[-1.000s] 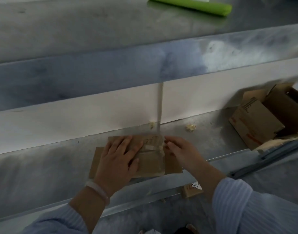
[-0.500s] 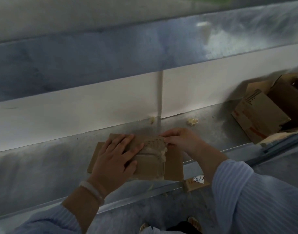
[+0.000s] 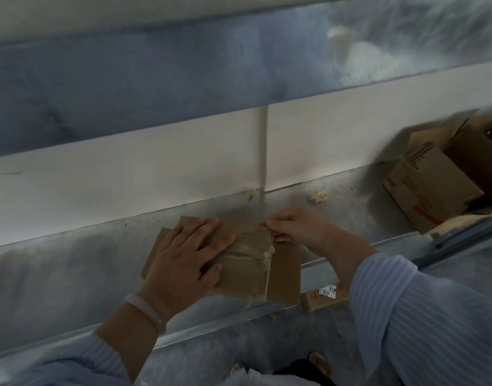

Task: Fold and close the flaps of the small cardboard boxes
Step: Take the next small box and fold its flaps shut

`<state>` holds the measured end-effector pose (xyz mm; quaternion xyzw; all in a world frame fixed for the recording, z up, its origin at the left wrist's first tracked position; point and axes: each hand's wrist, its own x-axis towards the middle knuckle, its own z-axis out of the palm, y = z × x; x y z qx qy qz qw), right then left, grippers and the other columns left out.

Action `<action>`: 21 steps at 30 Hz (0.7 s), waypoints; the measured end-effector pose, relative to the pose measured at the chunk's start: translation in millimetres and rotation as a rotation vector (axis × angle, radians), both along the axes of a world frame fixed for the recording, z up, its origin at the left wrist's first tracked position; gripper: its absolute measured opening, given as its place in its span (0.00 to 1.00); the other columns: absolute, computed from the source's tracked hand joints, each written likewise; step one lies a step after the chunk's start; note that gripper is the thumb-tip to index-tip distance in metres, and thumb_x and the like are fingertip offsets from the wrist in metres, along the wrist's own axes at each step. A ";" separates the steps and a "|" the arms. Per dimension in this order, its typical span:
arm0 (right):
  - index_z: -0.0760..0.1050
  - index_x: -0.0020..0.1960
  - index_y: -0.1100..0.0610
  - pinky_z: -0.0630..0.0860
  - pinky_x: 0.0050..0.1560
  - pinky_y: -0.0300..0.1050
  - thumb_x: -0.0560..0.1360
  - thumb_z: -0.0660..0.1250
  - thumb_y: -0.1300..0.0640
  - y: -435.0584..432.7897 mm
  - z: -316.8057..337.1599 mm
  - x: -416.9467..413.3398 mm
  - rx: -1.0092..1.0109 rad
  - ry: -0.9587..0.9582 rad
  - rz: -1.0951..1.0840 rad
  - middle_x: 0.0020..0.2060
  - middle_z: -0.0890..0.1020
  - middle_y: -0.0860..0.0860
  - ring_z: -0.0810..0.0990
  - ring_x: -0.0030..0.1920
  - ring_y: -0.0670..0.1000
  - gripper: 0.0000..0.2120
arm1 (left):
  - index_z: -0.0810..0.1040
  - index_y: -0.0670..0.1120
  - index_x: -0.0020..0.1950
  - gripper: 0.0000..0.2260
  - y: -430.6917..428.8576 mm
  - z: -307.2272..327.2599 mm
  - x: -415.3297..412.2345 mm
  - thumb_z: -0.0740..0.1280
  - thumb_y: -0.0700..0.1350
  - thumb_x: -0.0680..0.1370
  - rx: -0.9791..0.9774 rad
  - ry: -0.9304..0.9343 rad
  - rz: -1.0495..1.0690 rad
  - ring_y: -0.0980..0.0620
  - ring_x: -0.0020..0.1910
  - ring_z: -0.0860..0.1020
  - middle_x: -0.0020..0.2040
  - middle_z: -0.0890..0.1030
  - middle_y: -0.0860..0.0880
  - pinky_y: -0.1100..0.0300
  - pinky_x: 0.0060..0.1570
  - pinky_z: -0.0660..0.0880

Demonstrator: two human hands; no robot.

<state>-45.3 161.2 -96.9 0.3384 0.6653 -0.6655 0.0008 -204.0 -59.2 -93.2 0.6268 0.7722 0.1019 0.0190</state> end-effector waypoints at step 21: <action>0.81 0.44 0.48 0.80 0.52 0.41 0.75 0.70 0.62 14.2 6.9 -2.8 0.193 -0.100 0.372 0.41 0.84 0.45 0.83 0.43 0.43 0.08 | 0.66 0.64 0.71 0.24 -1.4 4.1 -6.6 0.59 0.56 0.73 -0.012 0.008 -0.079 0.50 0.72 0.63 0.73 0.66 0.53 0.45 0.71 0.58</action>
